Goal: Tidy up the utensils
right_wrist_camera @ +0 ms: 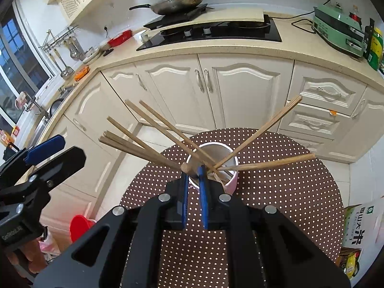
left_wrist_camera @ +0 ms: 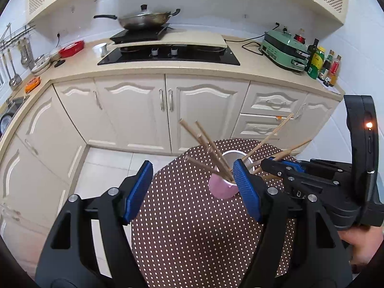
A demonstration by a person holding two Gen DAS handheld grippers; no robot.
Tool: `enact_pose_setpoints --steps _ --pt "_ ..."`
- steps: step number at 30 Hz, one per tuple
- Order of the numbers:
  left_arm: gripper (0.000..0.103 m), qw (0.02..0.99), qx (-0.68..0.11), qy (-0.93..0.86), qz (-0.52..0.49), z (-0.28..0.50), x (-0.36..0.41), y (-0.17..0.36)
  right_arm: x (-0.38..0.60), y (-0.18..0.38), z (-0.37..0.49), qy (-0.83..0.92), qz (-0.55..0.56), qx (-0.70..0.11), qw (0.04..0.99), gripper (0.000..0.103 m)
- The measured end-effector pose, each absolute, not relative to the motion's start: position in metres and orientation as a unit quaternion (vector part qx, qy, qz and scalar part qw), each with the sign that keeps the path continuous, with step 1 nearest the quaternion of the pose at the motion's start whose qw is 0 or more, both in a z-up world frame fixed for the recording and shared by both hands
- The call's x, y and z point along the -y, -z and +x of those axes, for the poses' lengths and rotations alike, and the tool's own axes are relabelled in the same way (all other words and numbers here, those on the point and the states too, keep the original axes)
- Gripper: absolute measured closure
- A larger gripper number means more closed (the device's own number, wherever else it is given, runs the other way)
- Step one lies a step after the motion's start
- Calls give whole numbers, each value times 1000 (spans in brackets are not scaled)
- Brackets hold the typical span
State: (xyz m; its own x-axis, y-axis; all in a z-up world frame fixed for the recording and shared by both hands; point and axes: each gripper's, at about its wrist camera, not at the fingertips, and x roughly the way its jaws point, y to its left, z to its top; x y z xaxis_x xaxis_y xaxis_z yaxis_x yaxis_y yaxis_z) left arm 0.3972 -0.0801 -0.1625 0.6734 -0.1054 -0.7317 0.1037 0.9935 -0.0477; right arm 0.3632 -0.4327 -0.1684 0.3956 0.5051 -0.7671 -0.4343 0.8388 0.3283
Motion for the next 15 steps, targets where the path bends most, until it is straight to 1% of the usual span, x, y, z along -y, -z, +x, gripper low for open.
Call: enact_pose_setpoints --steps 1,3,5,15 --pt "34 915 -400 55 -2 395 80 163 435 168 362 -283 41 -472 834 93" --pt "33 915 -400 50 -4 390 79 163 439 165 359 -281 47 -466 838 86" --pt "33 915 -399 47 -11 385 78 163 445 160 356 -278 51 -455 844 72" --pt "28 921 -389 35 -16 366 80 155 469 135 336 -267 72 -416 866 69"
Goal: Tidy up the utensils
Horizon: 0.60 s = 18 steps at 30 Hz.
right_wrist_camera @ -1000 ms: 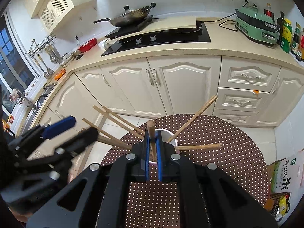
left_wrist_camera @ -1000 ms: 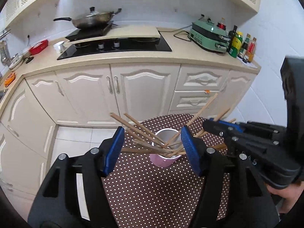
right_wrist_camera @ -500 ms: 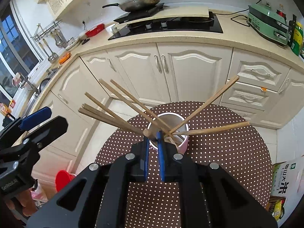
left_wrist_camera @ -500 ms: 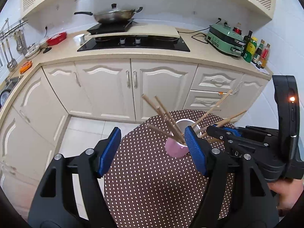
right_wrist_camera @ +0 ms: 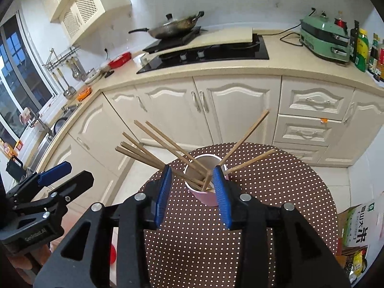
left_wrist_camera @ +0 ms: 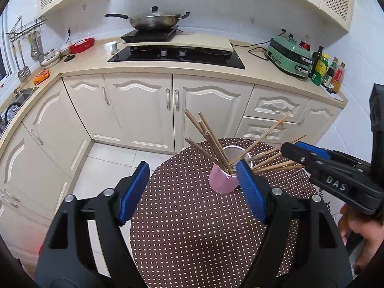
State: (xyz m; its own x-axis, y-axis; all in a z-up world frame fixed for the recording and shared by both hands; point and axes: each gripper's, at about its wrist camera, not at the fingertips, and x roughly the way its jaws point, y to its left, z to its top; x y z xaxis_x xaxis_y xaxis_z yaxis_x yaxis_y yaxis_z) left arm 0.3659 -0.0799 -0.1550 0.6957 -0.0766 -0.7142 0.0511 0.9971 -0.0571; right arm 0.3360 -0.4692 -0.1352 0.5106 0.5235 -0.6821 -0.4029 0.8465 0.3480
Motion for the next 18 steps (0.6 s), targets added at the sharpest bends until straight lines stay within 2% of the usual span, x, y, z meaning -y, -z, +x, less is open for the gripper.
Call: enact_pose_setpoints --steps 5,18 --pt "27 924 -380 36 -19 356 82 149 476 121 321 -262 76 -397 876 65" --pt "25 936 -348 40 -19 304 65 122 475 82 257 -257 76 -357 895 65"
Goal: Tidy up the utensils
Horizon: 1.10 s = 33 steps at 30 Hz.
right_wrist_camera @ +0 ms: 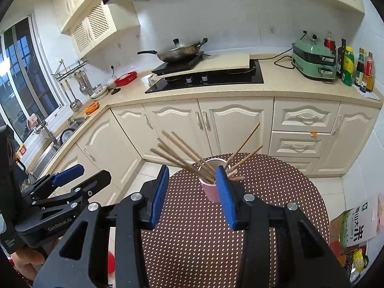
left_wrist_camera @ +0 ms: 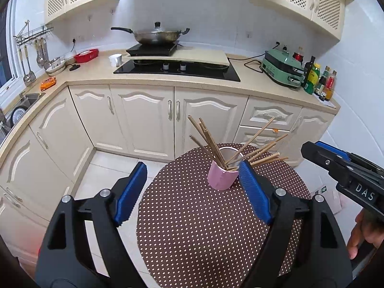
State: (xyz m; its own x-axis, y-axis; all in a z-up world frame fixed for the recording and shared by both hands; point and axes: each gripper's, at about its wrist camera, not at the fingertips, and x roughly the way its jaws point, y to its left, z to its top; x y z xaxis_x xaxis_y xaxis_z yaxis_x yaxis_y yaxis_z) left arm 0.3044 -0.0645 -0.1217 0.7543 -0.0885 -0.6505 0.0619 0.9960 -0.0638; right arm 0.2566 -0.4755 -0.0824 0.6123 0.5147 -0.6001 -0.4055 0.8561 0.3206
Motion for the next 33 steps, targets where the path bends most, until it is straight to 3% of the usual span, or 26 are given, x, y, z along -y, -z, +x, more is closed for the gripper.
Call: enact_pose_setpoints --steps 9,23,33 --pt "22 948 -314 52 -3 237 44 95 464 59 176 -238 76 -318 914 59" --pt "12 966 -252 58 2 90 0 54 452 25 27 -210 76 -257 940 34" --pt "9 974 -221 39 -3 43 -20 28 442 8 -15 -221 55 -227 947 26"
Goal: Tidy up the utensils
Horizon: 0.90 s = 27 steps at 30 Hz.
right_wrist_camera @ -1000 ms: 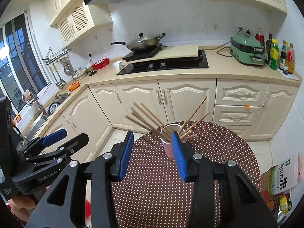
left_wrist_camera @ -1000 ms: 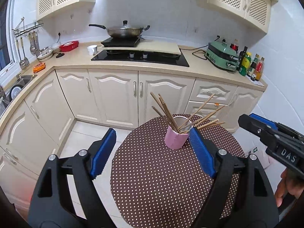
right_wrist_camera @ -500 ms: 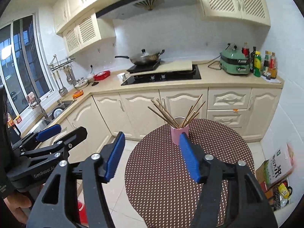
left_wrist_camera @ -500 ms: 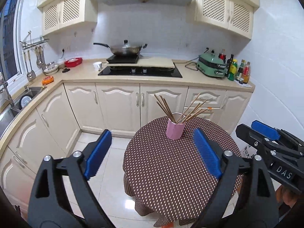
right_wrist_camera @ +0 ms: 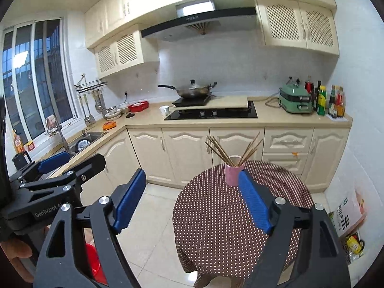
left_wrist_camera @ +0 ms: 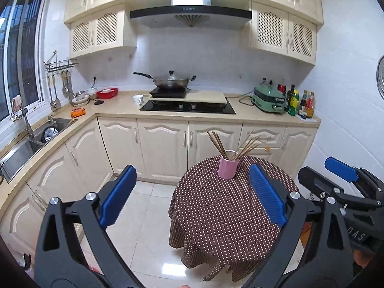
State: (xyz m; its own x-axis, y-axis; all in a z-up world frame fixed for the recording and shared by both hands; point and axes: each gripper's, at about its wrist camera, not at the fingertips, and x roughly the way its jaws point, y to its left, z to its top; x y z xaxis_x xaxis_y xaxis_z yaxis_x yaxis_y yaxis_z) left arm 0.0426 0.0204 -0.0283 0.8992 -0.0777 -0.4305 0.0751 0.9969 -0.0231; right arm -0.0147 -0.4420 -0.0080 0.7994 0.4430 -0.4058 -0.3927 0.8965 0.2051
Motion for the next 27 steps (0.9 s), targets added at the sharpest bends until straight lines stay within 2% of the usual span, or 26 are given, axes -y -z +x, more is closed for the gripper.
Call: enact_pose_setpoints --steps 11,27 --pt "9 979 -202 18 -6 30 -11 20 453 -2 -24 -237 42 -202 949 21" --pt "8 984 -177 0 2 19 -2 8 457 -9 -30 -242 40 -190 951 19"
